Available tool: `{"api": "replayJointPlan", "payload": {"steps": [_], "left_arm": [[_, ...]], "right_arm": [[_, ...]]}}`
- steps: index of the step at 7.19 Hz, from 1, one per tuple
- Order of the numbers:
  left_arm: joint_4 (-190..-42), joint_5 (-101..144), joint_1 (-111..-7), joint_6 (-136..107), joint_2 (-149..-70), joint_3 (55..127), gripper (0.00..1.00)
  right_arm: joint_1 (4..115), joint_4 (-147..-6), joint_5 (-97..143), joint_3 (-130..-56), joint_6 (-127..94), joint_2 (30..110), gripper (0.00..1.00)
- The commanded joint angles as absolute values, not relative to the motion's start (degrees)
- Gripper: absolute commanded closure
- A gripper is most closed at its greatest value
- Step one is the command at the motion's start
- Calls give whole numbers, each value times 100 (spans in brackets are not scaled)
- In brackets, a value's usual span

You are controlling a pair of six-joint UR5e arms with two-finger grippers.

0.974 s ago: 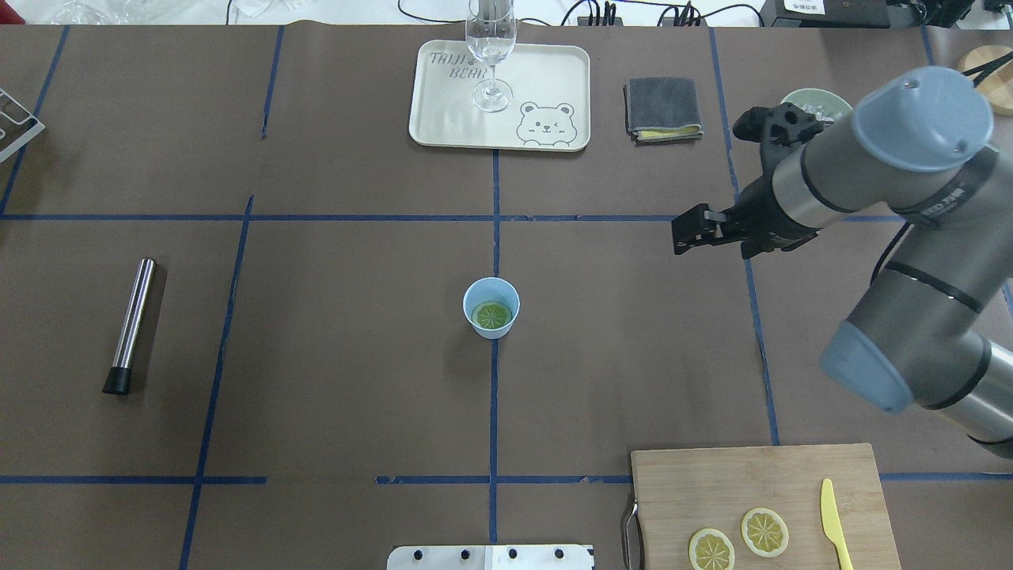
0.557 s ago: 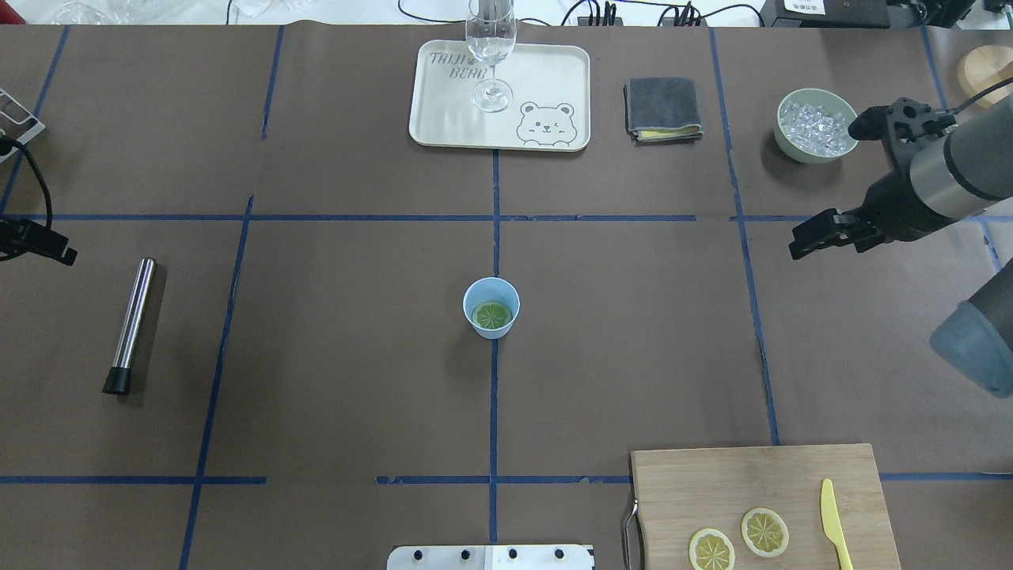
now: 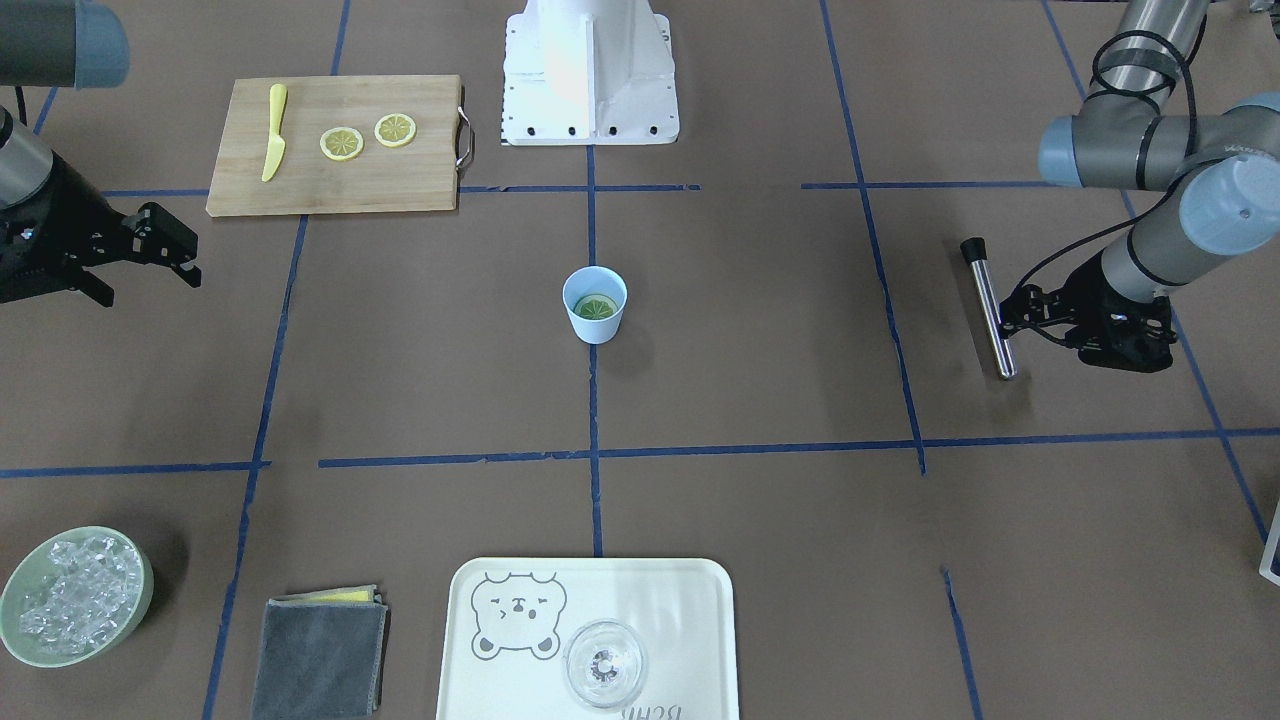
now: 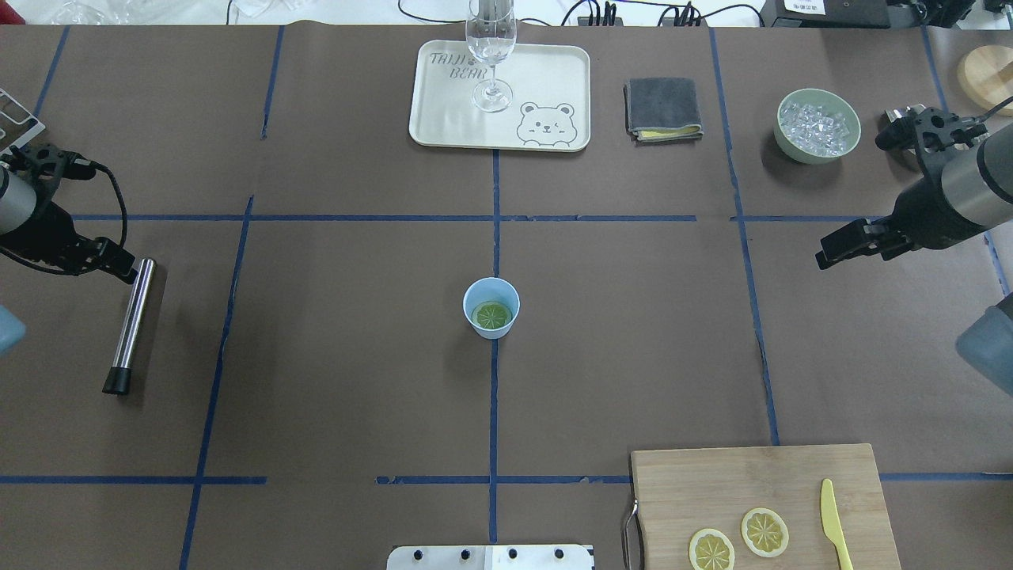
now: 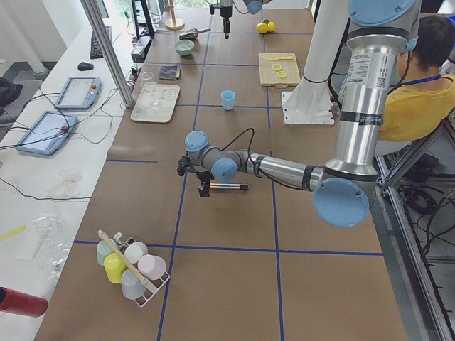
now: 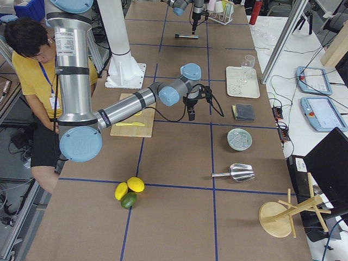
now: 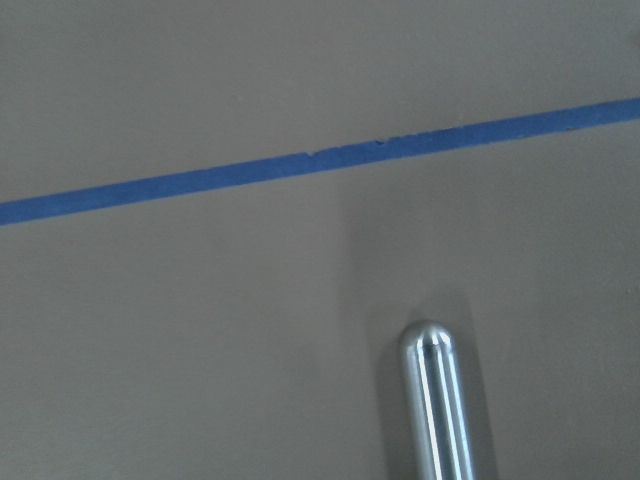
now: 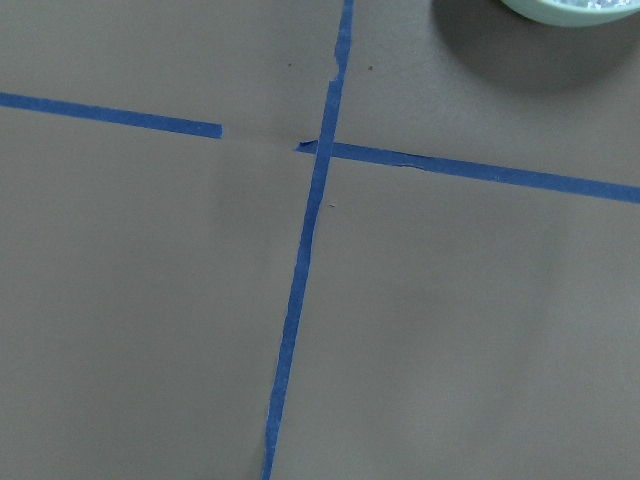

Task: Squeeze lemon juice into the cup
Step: 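Raise the right gripper away while the left gripper grasps the steel muddler, then lift the steel muddler with the left gripper and carry it over the cup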

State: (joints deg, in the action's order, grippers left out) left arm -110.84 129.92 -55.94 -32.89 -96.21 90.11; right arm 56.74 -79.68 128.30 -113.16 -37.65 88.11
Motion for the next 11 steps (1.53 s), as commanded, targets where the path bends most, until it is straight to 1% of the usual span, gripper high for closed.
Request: {"api": "replayJointPlan", "payload": {"steps": [1,2,3,4,5,6,10,11], "left_arm": [[-11074,12990,-5432,-3331,-9642,8912,9],[-11083,12982,-5249,-3522,-9659,8912,9],[-11083,12981,-5099,-3594,-9668,8921,13],[-11083,12973,-5072,-3577,-9651,8912,31],[-11083,12973,-5063,-3586,-9650,8930,56],[-11022,12973,-5063,-3551,-9650,8991,100],[-11004,12964,-5097,-3577,-9589,9421,100],[-10987,12816,-5132,-3603,-9563,9744,100]], "right_arm": [[5669,-7972,12841,-11320,-3762,8815,0],[5660,-7972,12832,-11312,-3779,8815,0],[5660,-7972,12832,-11320,-3779,8815,0],[5660,-7972,12841,-11329,-3779,8815,0],[5660,-7972,12841,-11329,-3779,8815,0],[5660,-7972,12841,-11338,-3788,8815,0],[5660,-7972,12823,-11355,-3832,8815,0],[5669,-7963,12832,-11382,-3832,8824,0]]}}
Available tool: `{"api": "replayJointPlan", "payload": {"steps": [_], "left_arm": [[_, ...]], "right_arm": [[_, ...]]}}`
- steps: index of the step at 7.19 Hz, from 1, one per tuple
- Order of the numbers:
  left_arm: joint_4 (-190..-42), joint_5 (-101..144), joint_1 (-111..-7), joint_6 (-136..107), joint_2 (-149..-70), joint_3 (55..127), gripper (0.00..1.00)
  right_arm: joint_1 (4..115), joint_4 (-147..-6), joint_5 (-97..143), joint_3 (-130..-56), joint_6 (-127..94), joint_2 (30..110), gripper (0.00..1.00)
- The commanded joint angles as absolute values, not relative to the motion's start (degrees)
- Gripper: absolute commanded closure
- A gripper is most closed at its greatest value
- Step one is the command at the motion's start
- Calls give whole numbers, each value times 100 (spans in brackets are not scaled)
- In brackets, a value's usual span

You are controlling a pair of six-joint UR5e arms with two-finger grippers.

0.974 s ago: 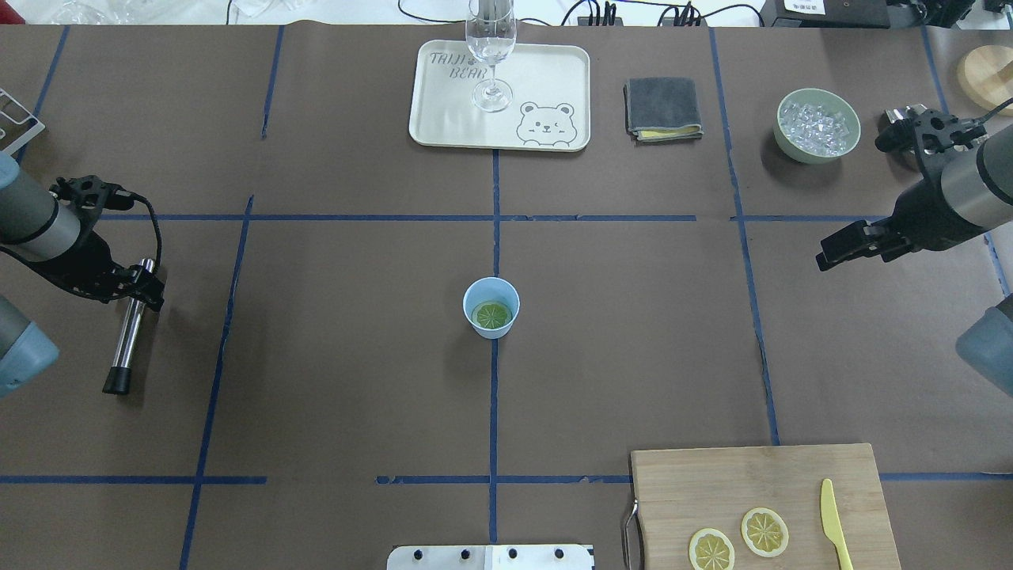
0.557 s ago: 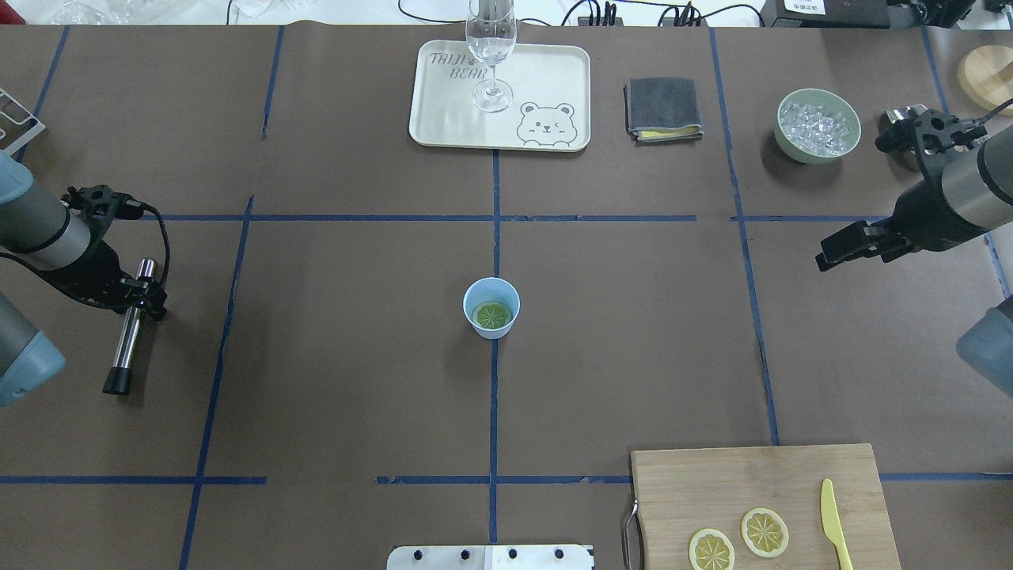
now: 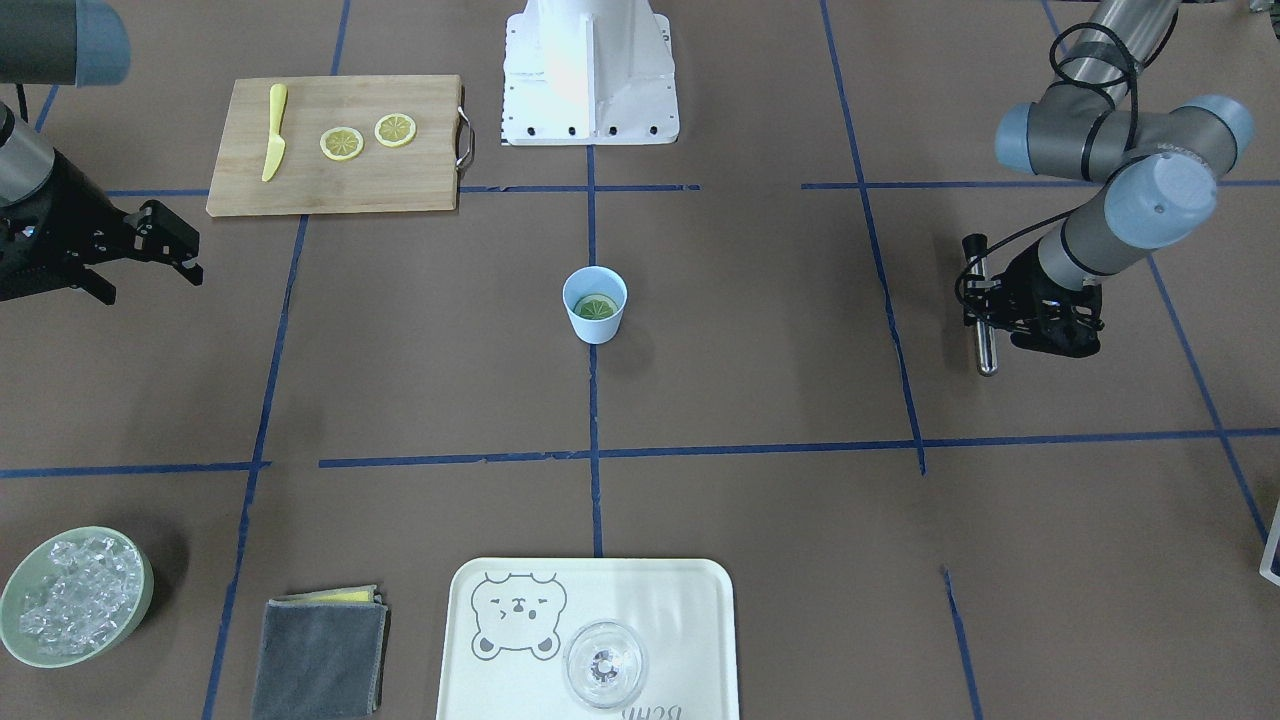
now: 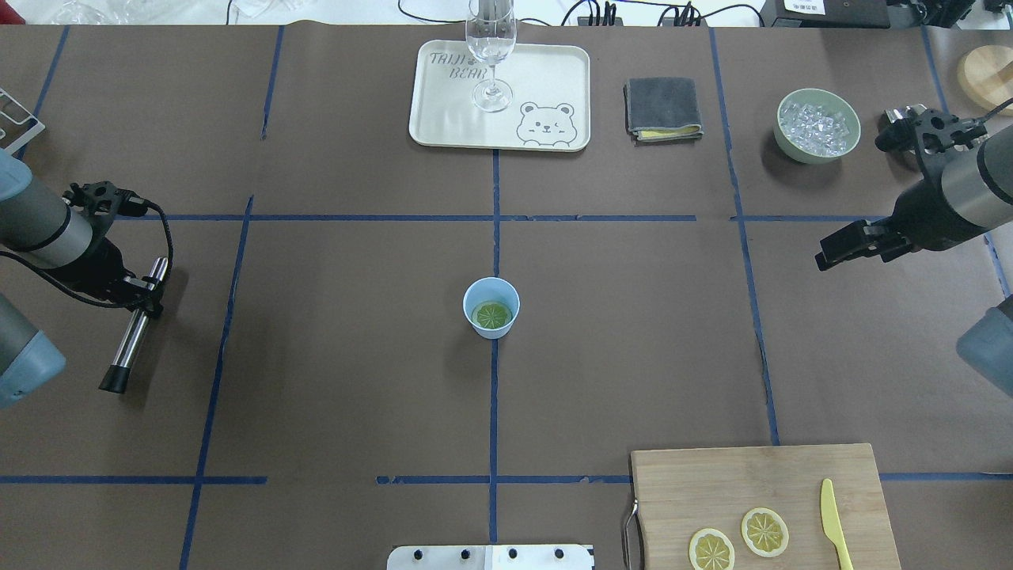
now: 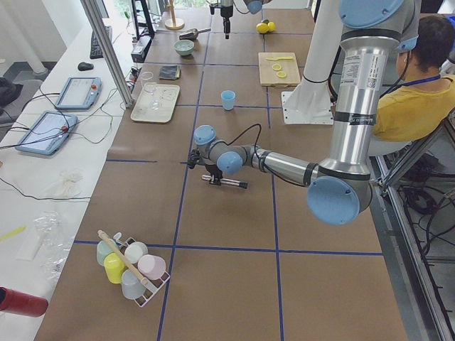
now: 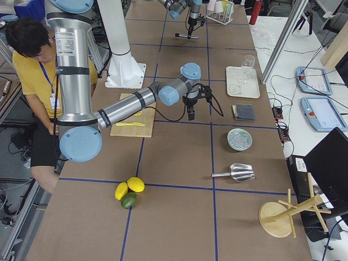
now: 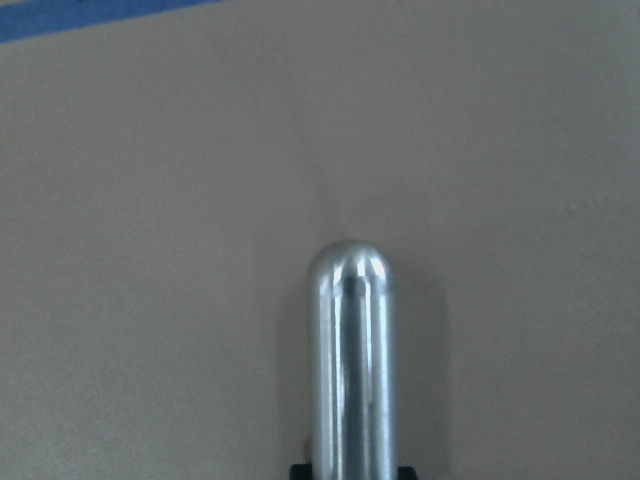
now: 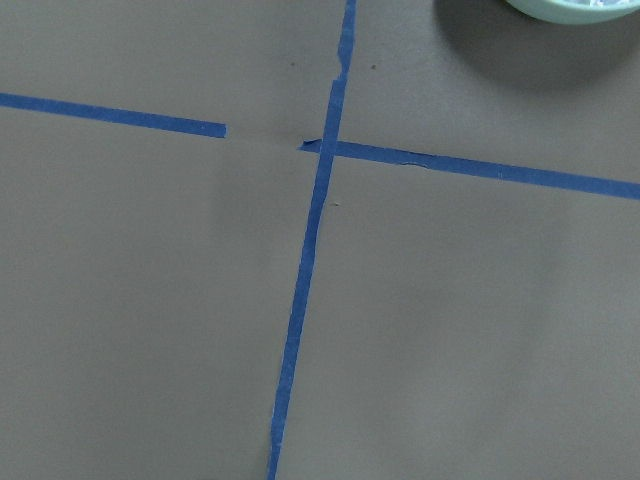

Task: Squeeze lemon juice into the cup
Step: 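Lift the steel muddler with the left gripper and carry it over the cup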

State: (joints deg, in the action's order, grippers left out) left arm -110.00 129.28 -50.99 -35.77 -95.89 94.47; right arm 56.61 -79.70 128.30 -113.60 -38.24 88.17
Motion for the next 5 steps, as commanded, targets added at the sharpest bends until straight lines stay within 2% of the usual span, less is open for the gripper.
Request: {"api": "replayJointPlan", "payload": {"steps": [1,3,4,5], "left_arm": [[-10577,12606,-5159,-3804,-9536,10417,100],[-10389,12428,-5055,-4429,-9894,11299,100],[-10397,12088,-4601,-4804,-10323,11564,100],[-10049,11328,-4101,-5138,-11154,11558,100]], "right_arm": [[5678,-7963,12841,-11486,-3832,8833,0],[5686,-7963,12832,-11601,-3780,9008,0],[5687,-7954,12832,-11706,-3753,9087,0],[5687,-7954,12832,-11794,-3744,9210,0]]}}
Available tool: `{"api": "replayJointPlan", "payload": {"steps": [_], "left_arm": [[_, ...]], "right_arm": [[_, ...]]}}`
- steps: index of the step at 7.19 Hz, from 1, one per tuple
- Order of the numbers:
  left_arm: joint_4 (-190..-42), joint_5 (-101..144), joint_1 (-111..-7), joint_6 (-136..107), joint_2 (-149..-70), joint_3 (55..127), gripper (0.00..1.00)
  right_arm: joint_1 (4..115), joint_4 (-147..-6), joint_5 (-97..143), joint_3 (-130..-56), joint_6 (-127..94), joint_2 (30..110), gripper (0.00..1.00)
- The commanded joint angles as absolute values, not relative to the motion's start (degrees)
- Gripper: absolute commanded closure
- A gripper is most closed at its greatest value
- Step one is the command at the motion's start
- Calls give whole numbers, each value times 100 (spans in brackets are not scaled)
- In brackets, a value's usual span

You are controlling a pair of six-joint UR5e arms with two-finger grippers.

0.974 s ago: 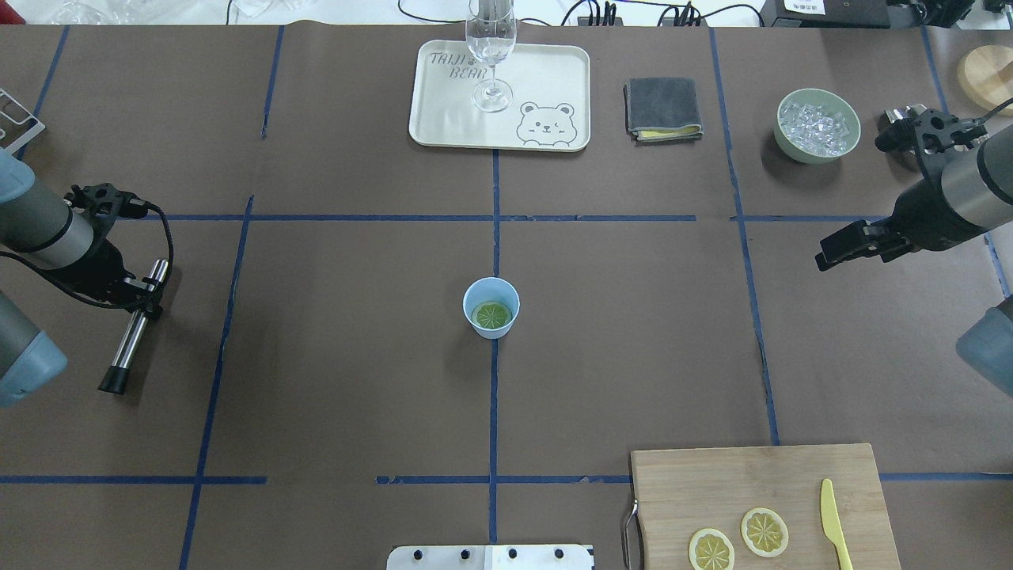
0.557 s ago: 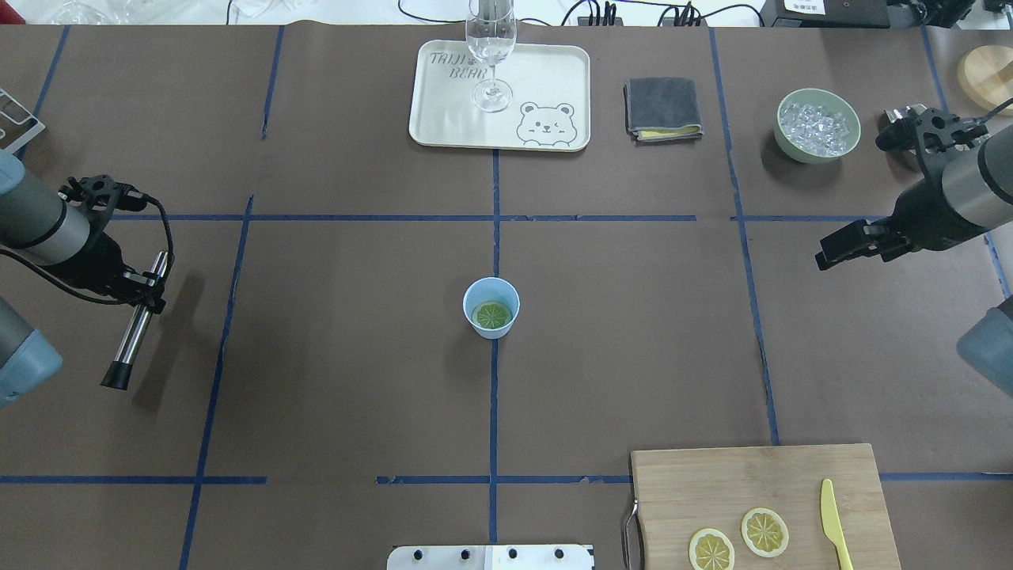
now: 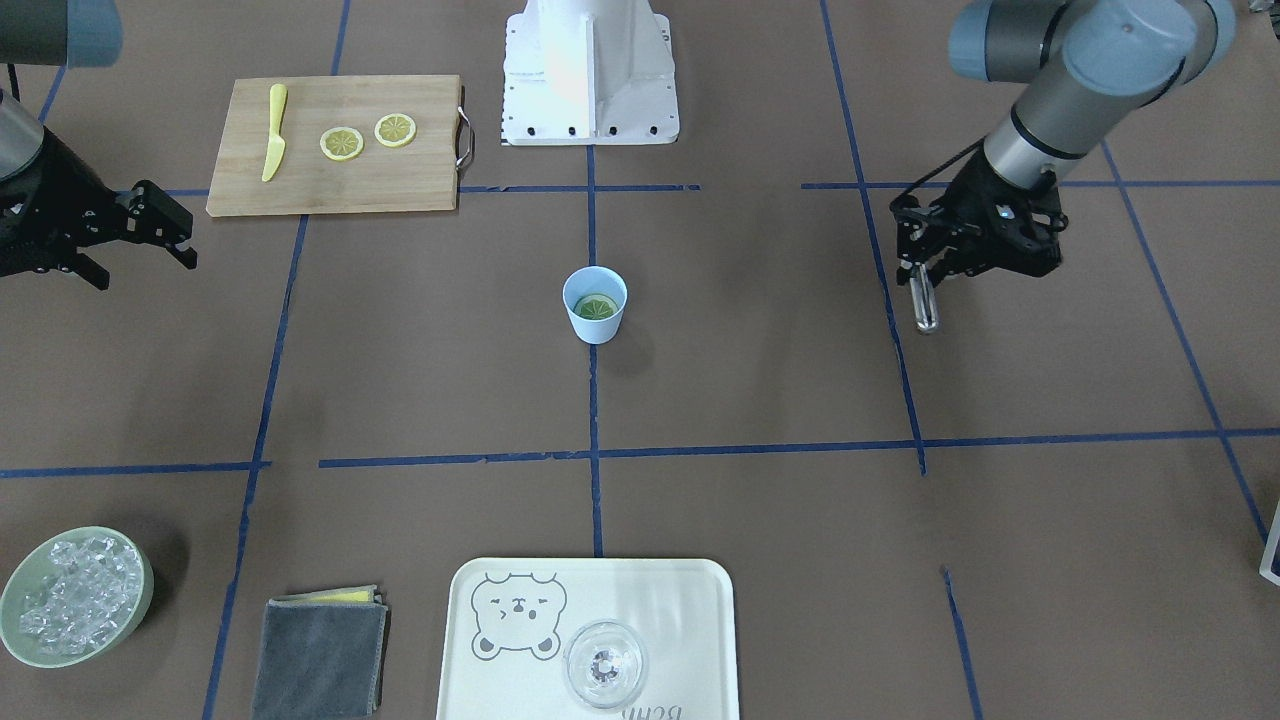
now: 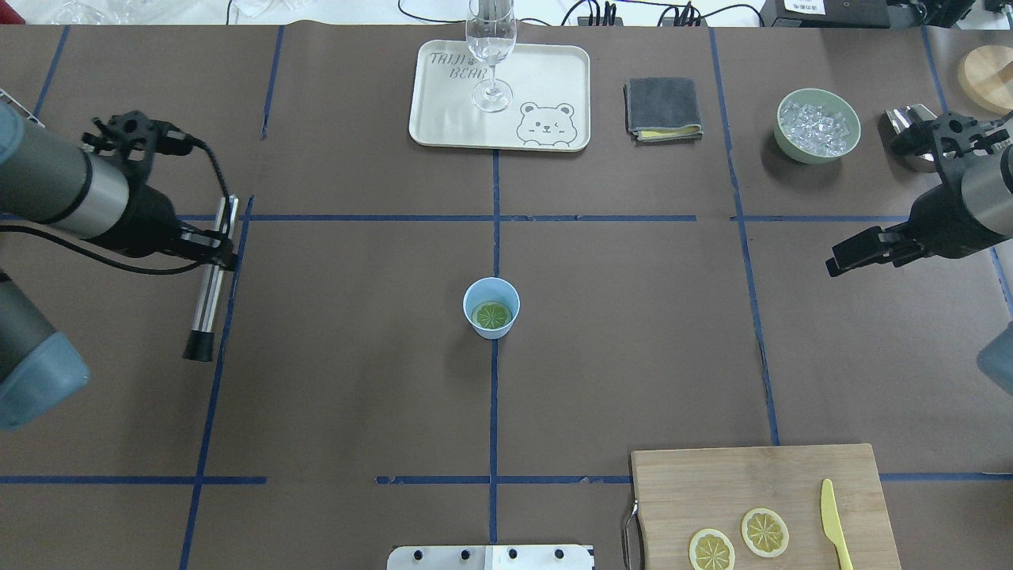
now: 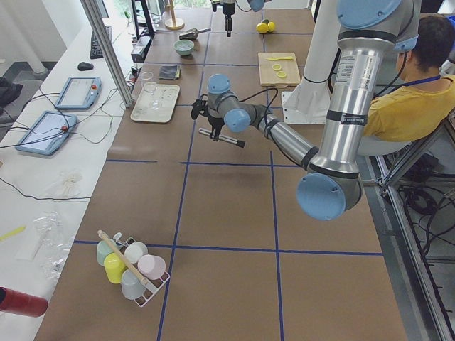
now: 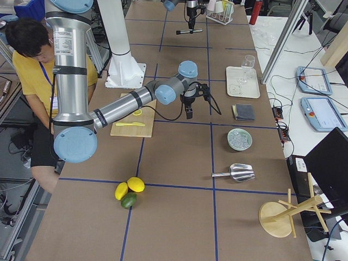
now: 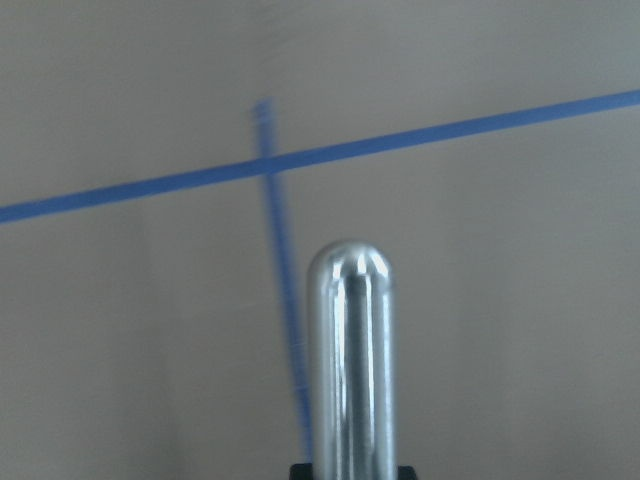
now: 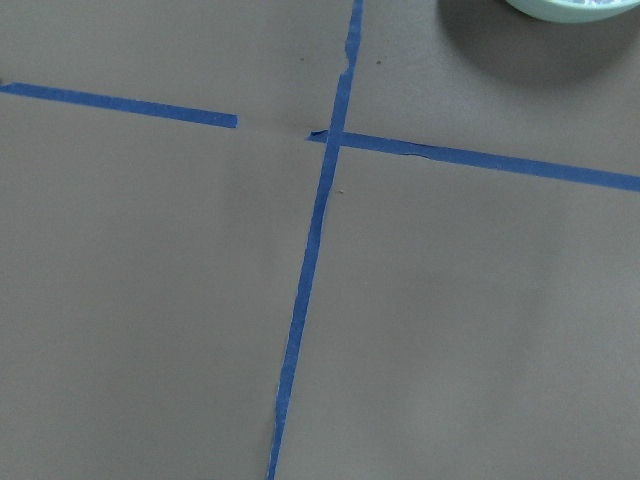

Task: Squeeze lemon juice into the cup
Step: 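Lift the steel muddler with the left gripper and carry it over the cup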

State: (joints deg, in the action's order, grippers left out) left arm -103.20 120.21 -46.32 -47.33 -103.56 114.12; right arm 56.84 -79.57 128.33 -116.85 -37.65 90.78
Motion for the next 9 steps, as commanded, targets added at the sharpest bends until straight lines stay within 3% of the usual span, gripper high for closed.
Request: {"api": "replayJointPlan", "payload": {"steps": [1,3,6,8,9], "left_arm": [[-9480,11233,-4052,-5107,-12145,11331,100],[-10241,10386,-3589,-5045,-12796,11225,100],[-13359,7456,-2528,-5019,-12621,10472,100],[-14058,6140,-2084,-4435,-12499,10135,100],[-15202,5839,-1987,-3647,-12385,9821,100]], "right_arm": [[5687,-7954,12832,-11795,-3657,9246,0],[5809,-7815,12849,-11795,-3577,9421,0],[5976,-7559,13130,-11795,-3560,9650,0],[5977,-7559,13166,-11804,-3560,9650,0],[5977,-7559,13201,-11804,-3560,9650,0]]}}
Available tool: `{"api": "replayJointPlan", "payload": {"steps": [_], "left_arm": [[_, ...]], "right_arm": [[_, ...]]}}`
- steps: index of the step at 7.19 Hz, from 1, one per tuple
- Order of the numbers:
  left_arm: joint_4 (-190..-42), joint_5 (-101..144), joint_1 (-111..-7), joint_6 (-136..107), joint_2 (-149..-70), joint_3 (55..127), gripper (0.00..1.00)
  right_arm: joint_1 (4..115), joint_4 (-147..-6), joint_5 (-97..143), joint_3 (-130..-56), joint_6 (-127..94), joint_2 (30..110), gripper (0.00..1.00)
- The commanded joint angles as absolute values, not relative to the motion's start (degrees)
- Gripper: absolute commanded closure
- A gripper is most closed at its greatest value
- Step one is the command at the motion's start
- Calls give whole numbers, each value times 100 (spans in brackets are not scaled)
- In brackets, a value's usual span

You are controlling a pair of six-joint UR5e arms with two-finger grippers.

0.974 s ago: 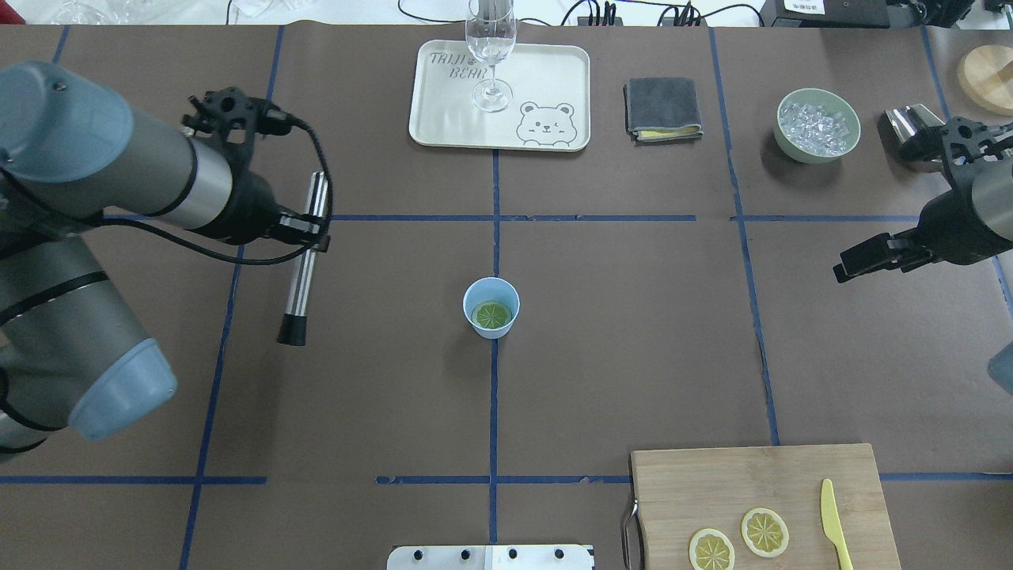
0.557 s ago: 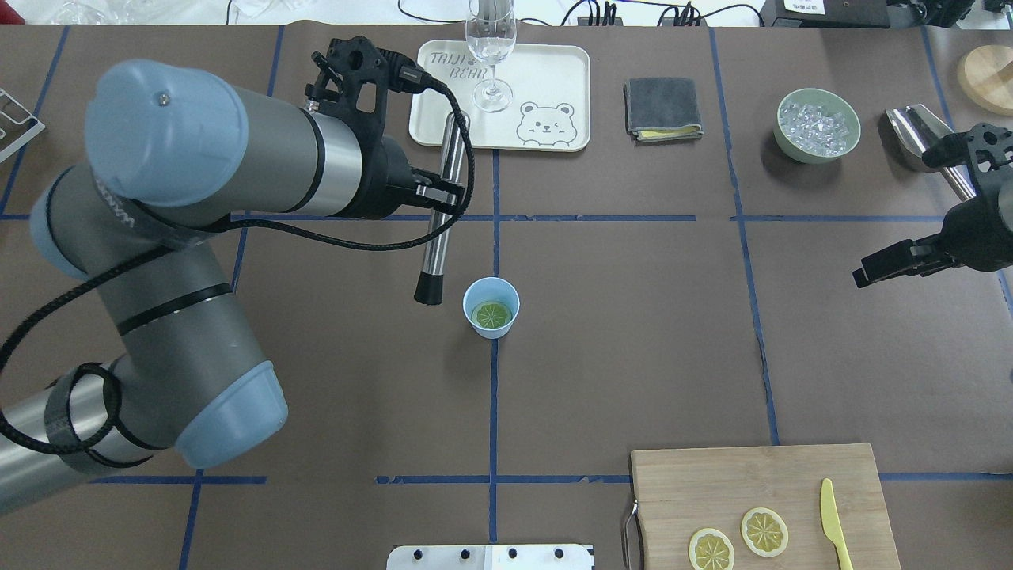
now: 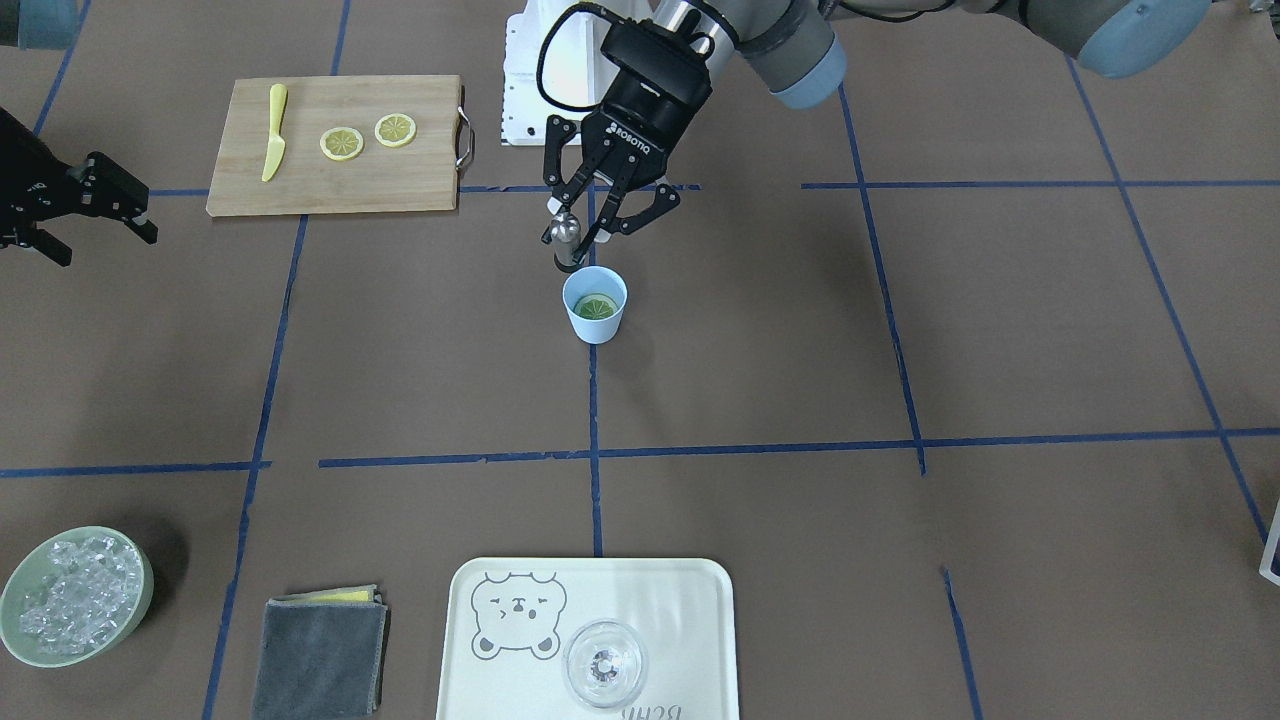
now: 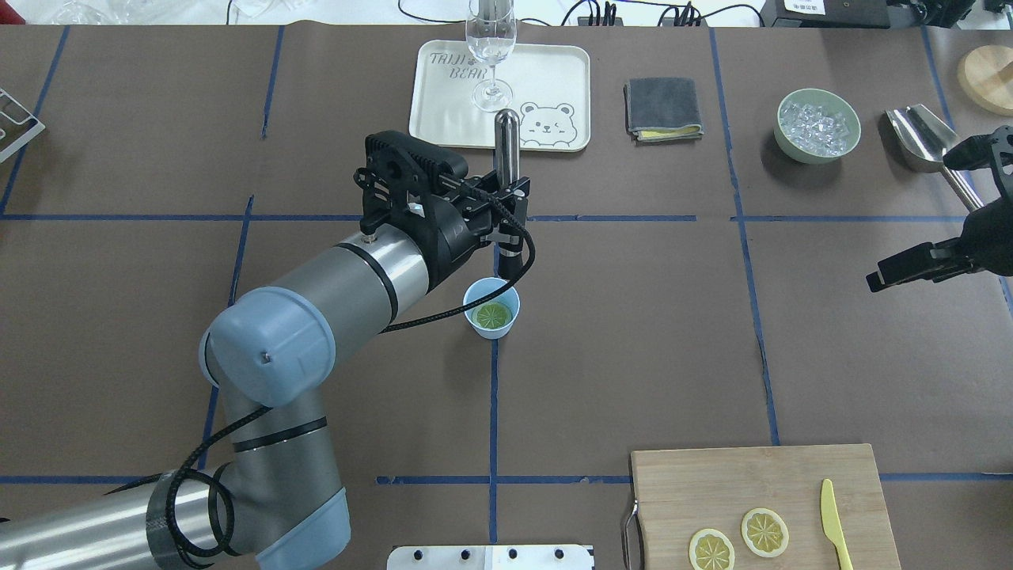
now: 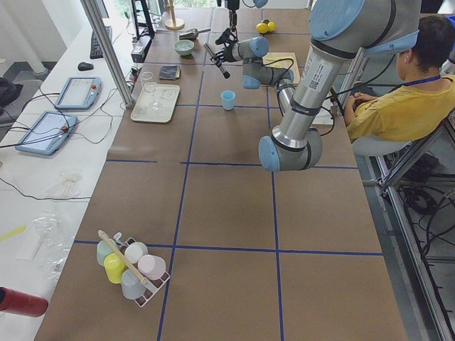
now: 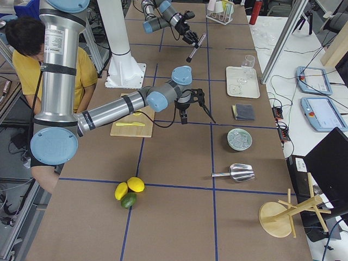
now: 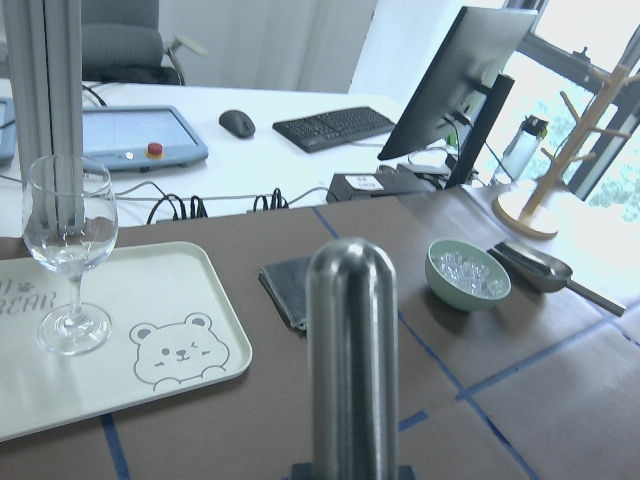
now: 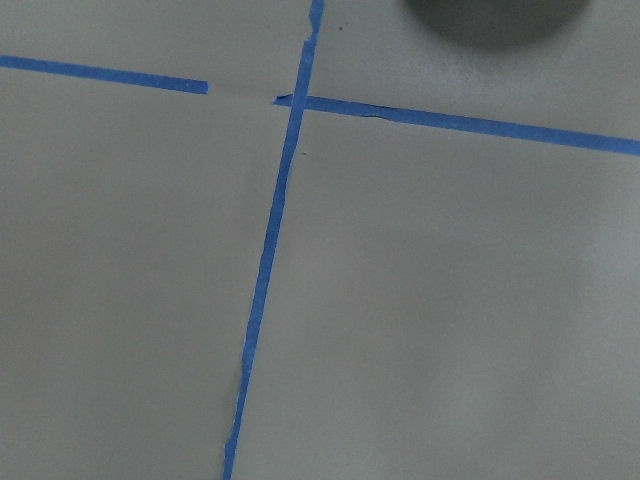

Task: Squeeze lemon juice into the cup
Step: 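Press the muddler down into the cup onto the lemon with the left gripper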

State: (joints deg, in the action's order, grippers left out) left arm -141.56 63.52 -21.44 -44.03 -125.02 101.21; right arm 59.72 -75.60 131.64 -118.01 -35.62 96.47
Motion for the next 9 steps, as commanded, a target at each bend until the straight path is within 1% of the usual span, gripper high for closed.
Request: {"api": "replayJointPlan", "payload": {"steps": [1,2,5,9], "left_arm": [[-16084,5462,-1891,-3221,-12305,9487,100],[-16162,5232,-1803,-2469,-12313,9423,100],[-16329,4889,-1382,-2391,-12322,9081,100],[-16400,4843,-1170,-2399,-12357,8773,100]], "right_arm": [[5977,-7559,13201,-11821,-3560,9650,0],[5977,-7559,13201,-11830,-3568,9642,0],[5985,-7559,13323,-11839,-3568,9650,0],[5985,-7559,13333,-11830,-3586,9659,0]]}}
